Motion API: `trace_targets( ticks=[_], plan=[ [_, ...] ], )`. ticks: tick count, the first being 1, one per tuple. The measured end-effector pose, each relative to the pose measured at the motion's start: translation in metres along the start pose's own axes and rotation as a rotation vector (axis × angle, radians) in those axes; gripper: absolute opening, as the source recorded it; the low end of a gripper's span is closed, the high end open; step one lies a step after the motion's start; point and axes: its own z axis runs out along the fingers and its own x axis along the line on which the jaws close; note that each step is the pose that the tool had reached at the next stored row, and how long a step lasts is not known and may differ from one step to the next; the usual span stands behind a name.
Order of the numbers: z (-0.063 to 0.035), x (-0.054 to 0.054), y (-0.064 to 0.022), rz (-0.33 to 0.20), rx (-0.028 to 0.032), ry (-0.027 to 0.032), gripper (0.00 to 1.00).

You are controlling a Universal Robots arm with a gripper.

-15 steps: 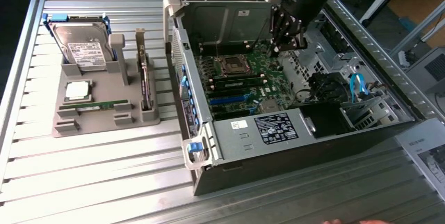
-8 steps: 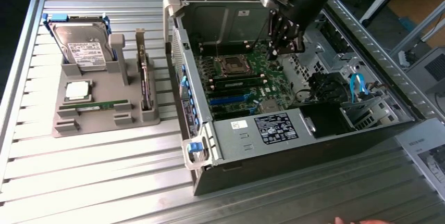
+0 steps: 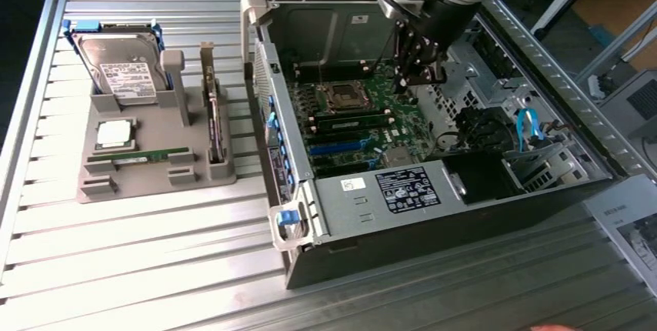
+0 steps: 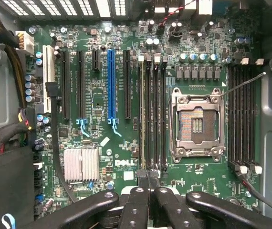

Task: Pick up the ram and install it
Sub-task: 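Press down the ram until it locks into place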

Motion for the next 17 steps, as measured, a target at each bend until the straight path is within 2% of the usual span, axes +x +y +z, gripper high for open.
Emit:
trace_targets(
  ticks=[17],
  plan=[
    [0.0188, 0.001, -0.0004, 0.0, 0.0, 0.0, 0.1]
  ],
)
